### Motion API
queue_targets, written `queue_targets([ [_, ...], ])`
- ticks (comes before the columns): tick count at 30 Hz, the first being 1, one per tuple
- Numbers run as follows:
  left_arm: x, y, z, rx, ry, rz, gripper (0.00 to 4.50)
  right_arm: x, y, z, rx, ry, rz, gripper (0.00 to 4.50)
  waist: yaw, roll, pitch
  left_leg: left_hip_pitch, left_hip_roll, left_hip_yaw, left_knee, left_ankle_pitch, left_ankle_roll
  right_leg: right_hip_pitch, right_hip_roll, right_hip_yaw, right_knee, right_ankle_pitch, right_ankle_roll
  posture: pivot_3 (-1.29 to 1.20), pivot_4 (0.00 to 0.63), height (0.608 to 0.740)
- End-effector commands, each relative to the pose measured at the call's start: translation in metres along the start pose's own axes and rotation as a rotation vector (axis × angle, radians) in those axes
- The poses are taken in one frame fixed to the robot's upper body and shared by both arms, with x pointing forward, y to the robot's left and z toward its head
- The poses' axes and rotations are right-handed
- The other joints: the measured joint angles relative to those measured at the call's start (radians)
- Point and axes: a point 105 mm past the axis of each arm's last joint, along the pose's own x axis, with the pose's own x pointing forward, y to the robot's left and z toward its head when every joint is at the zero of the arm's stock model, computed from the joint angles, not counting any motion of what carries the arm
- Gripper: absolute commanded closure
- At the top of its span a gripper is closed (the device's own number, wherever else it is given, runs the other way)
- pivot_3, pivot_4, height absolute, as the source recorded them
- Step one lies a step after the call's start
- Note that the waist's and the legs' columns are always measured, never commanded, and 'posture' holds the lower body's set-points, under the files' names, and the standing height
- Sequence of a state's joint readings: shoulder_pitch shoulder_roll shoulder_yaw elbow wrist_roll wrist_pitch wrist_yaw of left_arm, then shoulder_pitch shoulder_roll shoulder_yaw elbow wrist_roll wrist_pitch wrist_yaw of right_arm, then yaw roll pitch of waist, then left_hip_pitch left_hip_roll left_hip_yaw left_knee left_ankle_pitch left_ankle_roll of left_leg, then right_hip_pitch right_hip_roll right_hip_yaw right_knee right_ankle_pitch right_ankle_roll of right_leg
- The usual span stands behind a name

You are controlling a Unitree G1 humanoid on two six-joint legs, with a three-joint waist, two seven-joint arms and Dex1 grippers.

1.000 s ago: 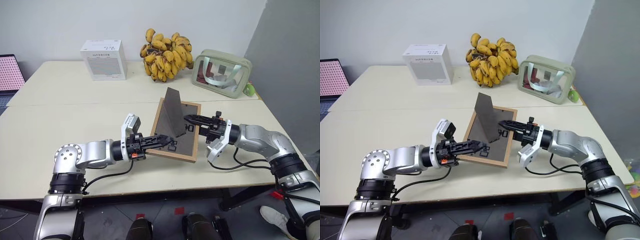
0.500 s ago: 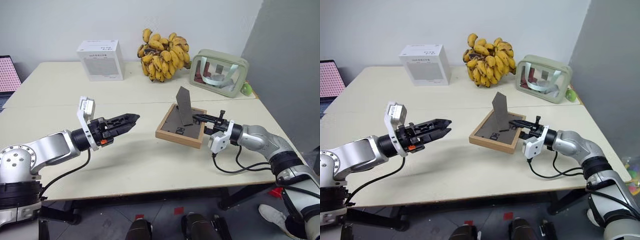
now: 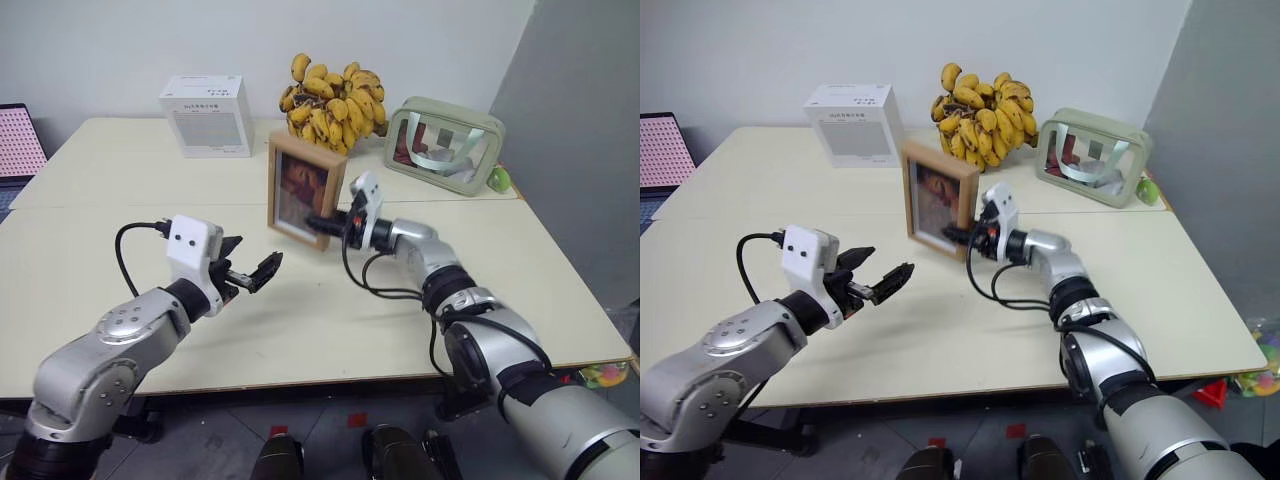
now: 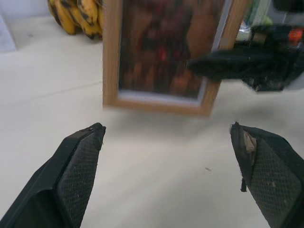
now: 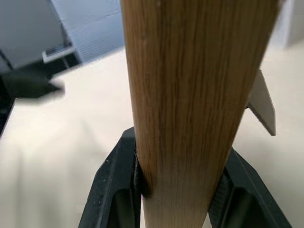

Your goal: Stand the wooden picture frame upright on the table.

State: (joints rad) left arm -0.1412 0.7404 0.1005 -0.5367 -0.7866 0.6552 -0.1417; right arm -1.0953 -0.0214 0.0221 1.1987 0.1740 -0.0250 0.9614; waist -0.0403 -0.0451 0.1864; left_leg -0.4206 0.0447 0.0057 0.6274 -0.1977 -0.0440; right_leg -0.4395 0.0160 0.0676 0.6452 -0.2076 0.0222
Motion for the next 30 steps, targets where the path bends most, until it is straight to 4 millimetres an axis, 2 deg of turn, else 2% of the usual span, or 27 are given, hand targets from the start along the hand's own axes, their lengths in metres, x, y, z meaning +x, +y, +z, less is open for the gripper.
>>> queue_targets([
  [1,0.001,-0.004,0.001,0.037,-0.024,-0.021,0.0,-0.005,-0.006,-0.01,-0.036,0.013,-0.049,3.21,-0.001,0.001,0.0,-0.002,0.0,0.0,0.0,0.0,0.0,-0.002,0.0,0.0,0.0,0.0,0.0,0.0,0.15,0.74],
  [3,0.002,-0.003,-0.003,0.042,-0.013,-0.032,0.0,-0.006,-0.008,-0.016,0.001,0.014,-0.071,3.21,-0.002,0.0,0.0,0.0,0.0,0.001,0.0,0.0,0.0,-0.001,0.0,0.001,0.001,0.001,0.001,0.0,0.15,0.74],
  [5,0.003,-0.001,-0.003,0.042,-0.013,-0.034,0.0,-0.006,-0.009,-0.013,0.016,0.0,-0.078,2.51,-0.001,0.0,0.0,0.001,0.001,0.0,0.0,0.0,0.0,0.0,0.001,0.0,0.003,0.0,0.001,0.0,0.15,0.74],
  [7,0.005,0.001,-0.002,0.042,-0.015,-0.036,0.0,-0.007,-0.009,-0.011,0.027,-0.009,-0.077,2.25,-0.001,0.0,0.0,0.003,0.001,-0.001,0.001,0.0,0.0,0.001,0.001,-0.001,0.003,0.0,0.001,0.0,0.15,0.74],
  [11,0.012,0.007,0.001,0.057,-0.021,-0.051,0.0,-0.02,-0.014,-0.011,-0.009,0.002,-0.073,1.25,-0.002,0.0,0.0,0.003,0.001,0.0,0.002,0.0,0.0,0.001,0.001,0.0,0.003,0.001,0.001,0.0,0.15,0.74],
  [13,0.012,0.01,0.001,0.069,-0.018,-0.055,0.0,-0.034,-0.019,-0.023,-0.069,0.062,-0.088,0.77,-0.002,0.0,0.0,0.003,0.001,0.0,0.001,0.0,0.0,0.002,0.001,0.0,0.003,0.001,0.001,0.0,0.15,0.74],
  [16,0.013,0.023,0.004,0.083,-0.018,-0.029,0.0,-0.075,-0.021,-0.041,-0.246,0.18,-0.087,0.11,0.005,0.0,0.0,0.002,0.0,0.0,0.0,0.0,0.0,0.001,0.001,0.0,0.002,0.0,0.001,0.0,0.15,0.74],
  [18,0.012,0.031,0.007,0.085,-0.015,-0.024,0.0,-0.099,-0.015,-0.041,-0.316,0.214,-0.088,0.04,0.01,0.001,0.0,0.0,0.0,-0.001,0.0,0.0,0.0,0.001,0.0,-0.002,0.002,0.0,0.002,0.0,0.15,0.74],
  [20,0.009,0.039,0.009,0.071,0.009,-0.043,0.0,-0.121,-0.006,-0.03,-0.364,0.237,-0.106,0.04,0.009,0.001,0.0,0.0,0.0,-0.001,-0.001,0.0,0.0,0.0,0.0,-0.001,0.002,0.001,0.005,0.0,0.15,0.74],
  [23,0.002,0.055,0.016,0.051,0.069,-0.093,0.0,-0.136,0.027,0.011,-0.349,0.193,-0.066,0.04,0.002,0.002,0.001,0.0,0.0,-0.001,0.0,0.0,0.0,-0.001,0.001,-0.001,0.003,-0.001,0.002,0.0,0.15,0.74],
  [26,-0.004,0.069,0.024,0.052,0.116,-0.145,0.0,-0.133,0.054,0.044,-0.321,0.132,-0.047,0.04,-0.02,0.002,0.002,0.005,0.002,0.0,0.001,0.0,0.0,-0.002,0.001,0.0,0.008,-0.001,0.001,0.0,0.15,0.74],
  [30,-0.009,0.071,0.036,0.07,0.137,-0.213,0.0,-0.122,0.07,0.066,-0.261,0.086,-0.092,0.04,-0.025,0.002,0.002,0.01,0.002,-0.003,0.001,0.0,0.0,0.0,0.001,-0.002,0.009,-0.002,0.0,0.0,0.15,0.74],
])
